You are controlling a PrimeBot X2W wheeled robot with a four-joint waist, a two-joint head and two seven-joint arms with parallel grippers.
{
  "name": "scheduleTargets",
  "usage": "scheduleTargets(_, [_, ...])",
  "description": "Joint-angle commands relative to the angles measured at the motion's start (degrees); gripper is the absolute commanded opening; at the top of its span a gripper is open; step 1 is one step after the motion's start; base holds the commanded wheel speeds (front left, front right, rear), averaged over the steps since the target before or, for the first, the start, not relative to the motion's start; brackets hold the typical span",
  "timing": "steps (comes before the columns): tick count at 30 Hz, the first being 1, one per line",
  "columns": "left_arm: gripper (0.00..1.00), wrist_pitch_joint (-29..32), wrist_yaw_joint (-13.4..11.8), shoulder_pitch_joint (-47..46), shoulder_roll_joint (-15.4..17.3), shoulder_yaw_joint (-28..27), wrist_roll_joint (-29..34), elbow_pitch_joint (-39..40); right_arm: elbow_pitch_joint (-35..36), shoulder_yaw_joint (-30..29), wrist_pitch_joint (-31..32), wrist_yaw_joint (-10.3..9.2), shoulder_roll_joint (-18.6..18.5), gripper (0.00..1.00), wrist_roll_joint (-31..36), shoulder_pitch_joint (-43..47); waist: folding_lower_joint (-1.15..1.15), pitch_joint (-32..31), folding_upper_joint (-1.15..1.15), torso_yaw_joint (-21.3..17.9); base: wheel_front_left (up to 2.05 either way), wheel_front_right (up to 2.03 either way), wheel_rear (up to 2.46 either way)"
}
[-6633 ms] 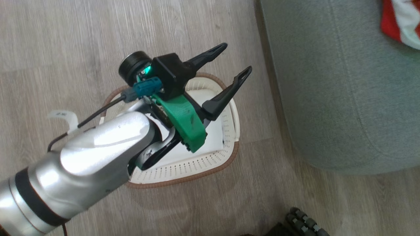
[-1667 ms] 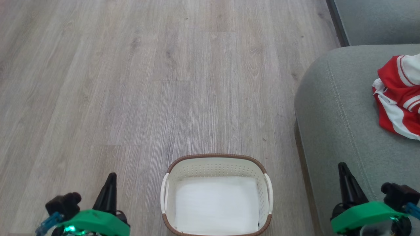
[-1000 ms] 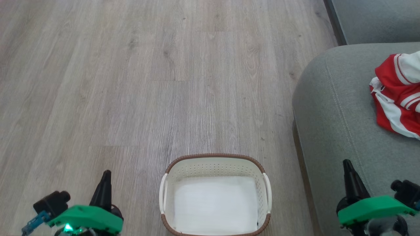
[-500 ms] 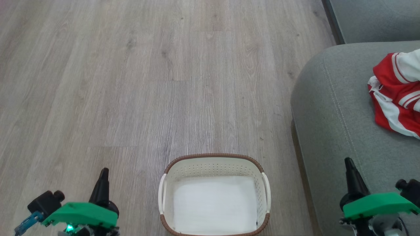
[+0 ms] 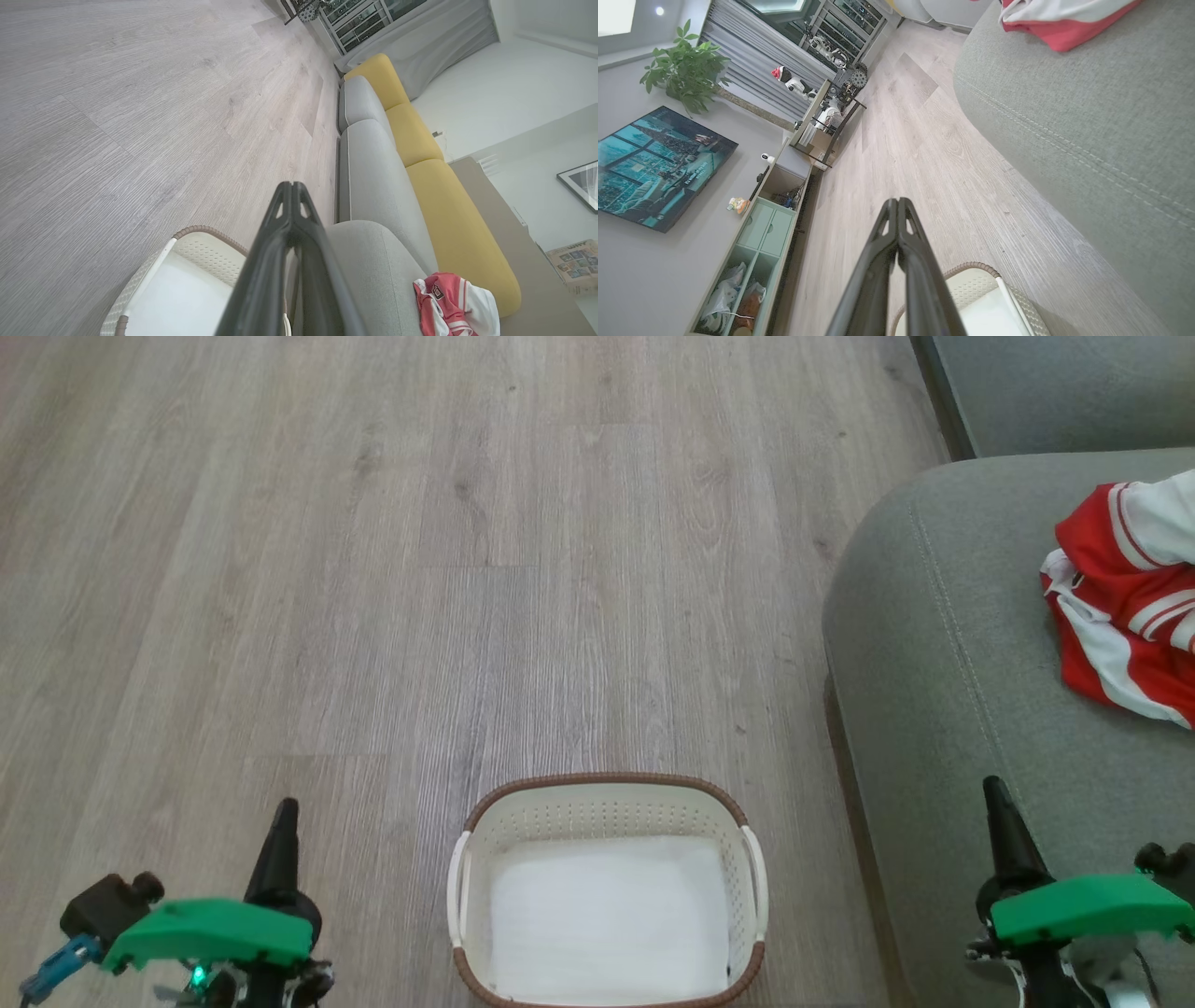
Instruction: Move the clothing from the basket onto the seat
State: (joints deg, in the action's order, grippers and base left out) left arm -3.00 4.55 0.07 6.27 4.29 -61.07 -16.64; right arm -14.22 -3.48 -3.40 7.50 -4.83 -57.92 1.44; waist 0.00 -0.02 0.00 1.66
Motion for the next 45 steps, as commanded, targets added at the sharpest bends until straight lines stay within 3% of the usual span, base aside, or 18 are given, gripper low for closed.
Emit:
scheduleTargets(1, [0.0, 0.51, 0.39, -3.09, 0.01, -2.32, -1.61, 2.08, 1.54, 0.14, 0.61, 0.0, 0.0, 0.0, -1.74, -3.32, 0.0, 0.01, 0.0, -0.05, 0.0, 0.0, 0.0])
scheduleTargets(45, [0.0, 7.78, 2.44, -5.66, -2.73, -9.2, -25.34, 2.47, 0.46, -2.28, 7.96, -0.01, 1.43, 0.0, -28.06, -6.78, 0.0, 0.16, 0.0, -1.34, 0.0, 0.0, 0.0])
